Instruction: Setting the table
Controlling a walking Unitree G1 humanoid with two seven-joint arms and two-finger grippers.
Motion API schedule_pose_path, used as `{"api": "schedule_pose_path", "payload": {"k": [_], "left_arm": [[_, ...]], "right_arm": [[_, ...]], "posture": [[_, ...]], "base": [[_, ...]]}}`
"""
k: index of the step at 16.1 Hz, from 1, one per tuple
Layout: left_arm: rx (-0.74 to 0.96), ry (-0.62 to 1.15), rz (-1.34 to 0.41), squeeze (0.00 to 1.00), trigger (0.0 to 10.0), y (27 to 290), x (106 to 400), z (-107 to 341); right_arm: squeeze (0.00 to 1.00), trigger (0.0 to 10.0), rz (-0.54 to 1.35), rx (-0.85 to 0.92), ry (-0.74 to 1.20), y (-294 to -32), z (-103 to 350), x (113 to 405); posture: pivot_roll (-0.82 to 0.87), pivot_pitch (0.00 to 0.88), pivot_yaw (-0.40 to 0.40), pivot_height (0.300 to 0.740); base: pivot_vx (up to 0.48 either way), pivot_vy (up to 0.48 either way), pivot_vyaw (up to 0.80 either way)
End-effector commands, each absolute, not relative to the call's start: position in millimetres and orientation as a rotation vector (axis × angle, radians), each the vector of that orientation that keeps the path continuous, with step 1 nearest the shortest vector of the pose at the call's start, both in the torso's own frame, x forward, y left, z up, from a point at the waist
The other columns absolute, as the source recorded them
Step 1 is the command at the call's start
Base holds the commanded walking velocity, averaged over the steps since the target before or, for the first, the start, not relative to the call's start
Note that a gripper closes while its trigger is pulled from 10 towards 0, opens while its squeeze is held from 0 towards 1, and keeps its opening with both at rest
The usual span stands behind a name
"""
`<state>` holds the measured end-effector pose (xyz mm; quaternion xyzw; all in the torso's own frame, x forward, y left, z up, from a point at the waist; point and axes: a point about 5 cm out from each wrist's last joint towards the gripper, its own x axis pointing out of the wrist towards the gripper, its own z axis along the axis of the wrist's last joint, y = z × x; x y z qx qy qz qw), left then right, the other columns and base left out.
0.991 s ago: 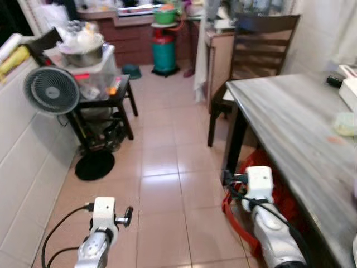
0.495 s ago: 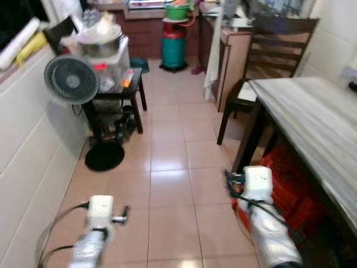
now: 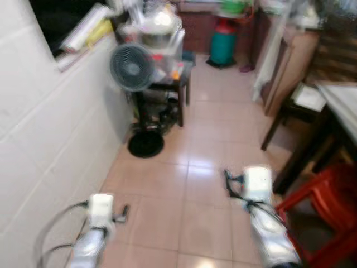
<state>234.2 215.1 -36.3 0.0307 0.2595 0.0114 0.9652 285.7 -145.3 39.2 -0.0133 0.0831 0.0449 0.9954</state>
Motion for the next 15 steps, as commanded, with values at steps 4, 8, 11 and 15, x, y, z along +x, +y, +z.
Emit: {"api": "schedule_pose_path", "payload": {"k": [4, 8, 11, 15], "left_arm": [[0.062, 0.532, 0.003, 0.00, 10.0, 210, 234, -38], [0.065, 0.533, 0.002, 0.00, 10.0, 210, 235, -38], [0.066, 0.541, -0.045, 0.00, 10.0, 207, 233, -39], [-0.063, 0.664, 0.026, 0.00, 10.0, 209, 218, -54]], "right_arm": [[0.00, 10.0, 0.031, -0.018, 0.172, -157, 39, 287], [0.00, 10.0, 0.020, -0.014, 0.179, -157, 38, 289], [0.00, 10.0, 0.013, -0.024, 0.200, -158, 33, 289], [0.00, 10.0, 0.022, -0.031, 0.316, -156, 11, 284]], "posture": [[-0.05, 0.000, 0.061, 0.740], [-0.05, 0.000, 0.061, 0.740], [-0.04, 0.000, 0.059, 0.740], [-0.04, 0.000, 0.039, 0.740]], "base": [[0.000, 0.368, 0.00], [0.000, 0.376, 0.00], [0.000, 0.220, 0.00], [0.000, 0.000, 0.00]]}}
